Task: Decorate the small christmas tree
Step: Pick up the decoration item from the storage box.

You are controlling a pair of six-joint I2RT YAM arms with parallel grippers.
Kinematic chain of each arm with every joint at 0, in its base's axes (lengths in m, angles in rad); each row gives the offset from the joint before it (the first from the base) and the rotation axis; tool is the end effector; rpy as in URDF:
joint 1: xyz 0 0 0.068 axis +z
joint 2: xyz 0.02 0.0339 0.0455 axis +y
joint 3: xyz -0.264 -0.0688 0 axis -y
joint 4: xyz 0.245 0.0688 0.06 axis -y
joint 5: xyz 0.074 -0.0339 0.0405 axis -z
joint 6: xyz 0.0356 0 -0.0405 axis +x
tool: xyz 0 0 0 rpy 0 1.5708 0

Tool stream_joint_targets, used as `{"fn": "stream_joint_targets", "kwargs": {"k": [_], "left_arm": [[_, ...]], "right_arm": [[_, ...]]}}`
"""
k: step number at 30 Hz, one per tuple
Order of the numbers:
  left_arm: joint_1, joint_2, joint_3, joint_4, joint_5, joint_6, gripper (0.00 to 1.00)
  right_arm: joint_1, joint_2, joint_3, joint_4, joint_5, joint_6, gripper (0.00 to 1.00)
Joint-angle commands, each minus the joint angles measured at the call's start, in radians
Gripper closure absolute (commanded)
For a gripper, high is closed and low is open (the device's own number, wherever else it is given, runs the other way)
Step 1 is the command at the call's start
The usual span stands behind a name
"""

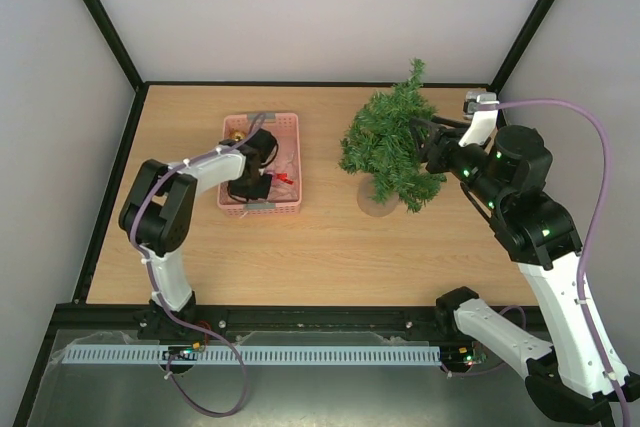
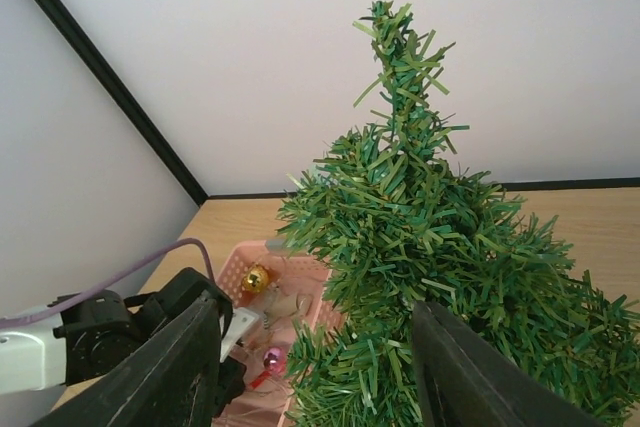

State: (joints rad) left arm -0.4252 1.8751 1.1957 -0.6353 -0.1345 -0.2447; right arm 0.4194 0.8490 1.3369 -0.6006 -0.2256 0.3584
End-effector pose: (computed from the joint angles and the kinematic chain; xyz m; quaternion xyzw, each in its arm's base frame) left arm 0.3254 -0.1421 0.1524 0.0806 0.9863 0.0211 0.1422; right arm 0.1263 0.0650 0.4673 -0.0975 0.7384 0.3287 0.5807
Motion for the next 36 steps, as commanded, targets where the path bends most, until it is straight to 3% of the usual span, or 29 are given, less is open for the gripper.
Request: {"fn": "stream_joint_targets", "kwargs": {"k": [1, 13, 22, 27, 31, 36], "left_arm": [[-0.004, -0.075, 0.023, -0.010, 0.007, 0.007, 0.98], [-0.021, -0.273, 0.155, -0.112, -0.058, 0.008, 0.98], [-0.052, -0.377, 0.362, -0.219, -0.064, 0.037, 0.98], [-0.058, -0.431, 0.500, -0.225, 0.014, 0.053, 0.98], [-0.060, -0.486, 0.550, -0.170, 0.100, 0.061, 0.98], [-0.060, -0.569, 0.569, -0.055, 0.188, 0.048, 0.98]], "right_arm": [[0.002, -0.014, -0.007, 0.001, 0.006, -0.005, 0.49], [0.002, -0.022, -0.025, 0.027, -0.029, 0.048, 0.51], [0.002, 0.011, -0.022, 0.105, -0.131, 0.114, 0.54], [0.008, 0.054, 0.025, 0.184, -0.192, 0.152, 0.54], [0.058, 0.101, 0.065, 0.228, -0.194, 0.121, 0.54], [0.227, 0.162, 0.075, 0.294, -0.116, 0.015, 0.56]]}}
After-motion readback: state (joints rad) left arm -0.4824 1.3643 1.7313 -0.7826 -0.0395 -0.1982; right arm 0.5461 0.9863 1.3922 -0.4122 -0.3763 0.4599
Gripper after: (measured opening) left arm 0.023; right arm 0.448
